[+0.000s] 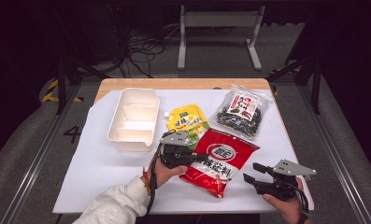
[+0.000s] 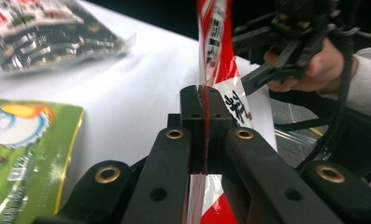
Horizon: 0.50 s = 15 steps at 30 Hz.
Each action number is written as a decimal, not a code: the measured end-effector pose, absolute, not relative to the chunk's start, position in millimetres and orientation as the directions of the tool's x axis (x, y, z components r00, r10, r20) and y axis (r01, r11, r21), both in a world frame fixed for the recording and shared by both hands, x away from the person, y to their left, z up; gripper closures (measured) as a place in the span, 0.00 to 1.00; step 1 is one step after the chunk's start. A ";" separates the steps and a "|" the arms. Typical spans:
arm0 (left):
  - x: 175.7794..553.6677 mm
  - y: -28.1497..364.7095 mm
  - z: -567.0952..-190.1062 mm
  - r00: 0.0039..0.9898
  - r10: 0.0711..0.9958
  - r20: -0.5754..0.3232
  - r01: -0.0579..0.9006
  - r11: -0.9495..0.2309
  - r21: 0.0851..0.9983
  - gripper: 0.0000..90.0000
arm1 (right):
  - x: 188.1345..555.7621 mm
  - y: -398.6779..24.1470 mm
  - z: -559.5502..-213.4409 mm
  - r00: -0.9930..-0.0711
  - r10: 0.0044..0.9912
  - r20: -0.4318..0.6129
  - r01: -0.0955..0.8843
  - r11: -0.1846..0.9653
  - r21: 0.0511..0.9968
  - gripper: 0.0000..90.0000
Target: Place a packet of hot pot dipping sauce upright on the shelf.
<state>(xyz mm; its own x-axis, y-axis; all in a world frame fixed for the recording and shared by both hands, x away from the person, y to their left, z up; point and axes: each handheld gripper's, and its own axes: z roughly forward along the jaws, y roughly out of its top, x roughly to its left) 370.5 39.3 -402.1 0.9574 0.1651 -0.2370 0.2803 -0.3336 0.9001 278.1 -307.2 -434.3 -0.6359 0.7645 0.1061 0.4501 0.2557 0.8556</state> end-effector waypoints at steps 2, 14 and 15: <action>368.9 41.8 -398.9 0.960 0.159 -0.230 0.271 -0.326 0.906 1.00 | 278.9 -305.6 -434.9 -0.638 0.764 0.099 0.450 0.265 0.853 0.43; 365.5 66.6 -373.0 0.966 0.192 -0.174 0.221 -0.258 0.940 1.00 | 280.7 -299.5 -438.4 -0.652 0.754 0.083 0.451 0.298 0.841 0.39; 366.1 69.9 -370.0 0.965 0.197 -0.175 0.221 -0.246 0.944 1.00 | 280.3 -299.7 -438.3 -0.650 0.755 0.083 0.452 0.297 0.841 0.39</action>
